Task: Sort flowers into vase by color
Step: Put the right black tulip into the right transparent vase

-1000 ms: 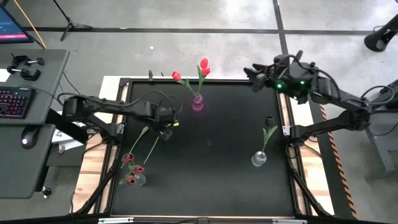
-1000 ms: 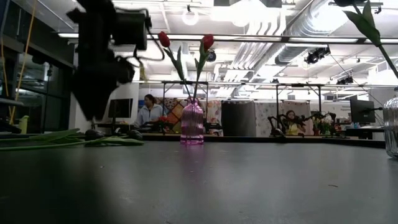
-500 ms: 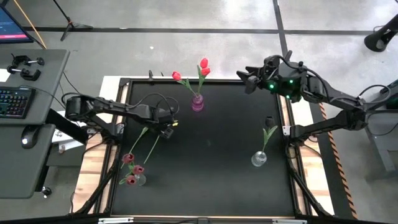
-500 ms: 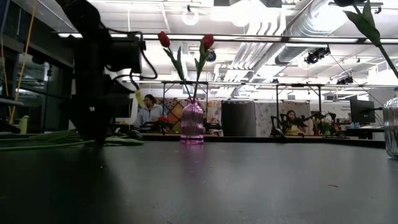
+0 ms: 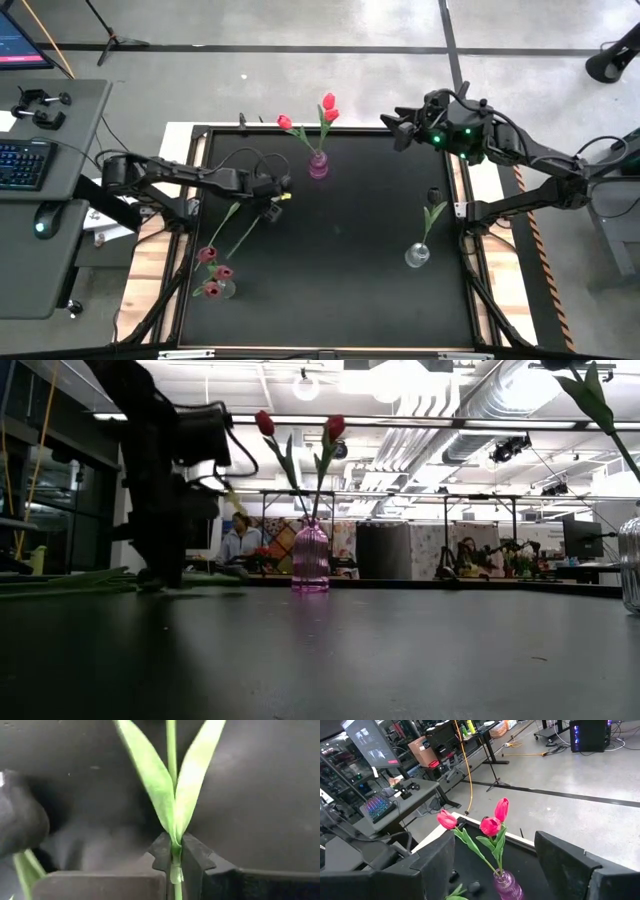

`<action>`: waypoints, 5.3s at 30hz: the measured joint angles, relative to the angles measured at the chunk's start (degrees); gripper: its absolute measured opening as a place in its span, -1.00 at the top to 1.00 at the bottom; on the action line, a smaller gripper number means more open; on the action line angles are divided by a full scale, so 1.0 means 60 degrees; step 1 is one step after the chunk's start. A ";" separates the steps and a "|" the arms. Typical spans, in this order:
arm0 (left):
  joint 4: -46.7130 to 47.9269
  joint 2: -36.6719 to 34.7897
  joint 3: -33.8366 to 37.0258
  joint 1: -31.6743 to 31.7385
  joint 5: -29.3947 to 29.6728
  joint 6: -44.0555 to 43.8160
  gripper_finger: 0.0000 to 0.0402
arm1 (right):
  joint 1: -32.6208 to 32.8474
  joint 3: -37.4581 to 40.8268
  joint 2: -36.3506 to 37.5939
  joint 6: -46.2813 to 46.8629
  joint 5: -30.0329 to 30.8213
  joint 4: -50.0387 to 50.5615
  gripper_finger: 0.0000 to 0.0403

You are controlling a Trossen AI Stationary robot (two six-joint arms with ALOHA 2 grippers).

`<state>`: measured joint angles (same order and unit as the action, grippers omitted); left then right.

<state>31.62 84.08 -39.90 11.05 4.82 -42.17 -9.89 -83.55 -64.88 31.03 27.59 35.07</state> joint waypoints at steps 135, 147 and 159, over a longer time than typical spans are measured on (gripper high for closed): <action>-1.3136 0.9310 -1.1384 -0.2816 -0.1185 0.4487 0.28 | 0.2280 0.0000 0.0018 -0.2655 -0.2269 -0.4744 -0.31; -1.0832 0.8781 -1.1384 -0.2816 -0.3031 0.4544 -0.08 | 0.2284 0.0000 0.0018 -0.2681 -0.2269 -0.4743 -0.31; -0.6456 0.7642 -1.1384 -0.2617 -0.3701 0.6029 -0.08 | 0.2284 0.0000 0.0018 -0.2681 -0.2269 -0.4744 -0.31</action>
<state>-7.11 129.94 -108.20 -4.66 -17.39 -6.00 3.81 -83.55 -64.77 14.94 13.98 6.61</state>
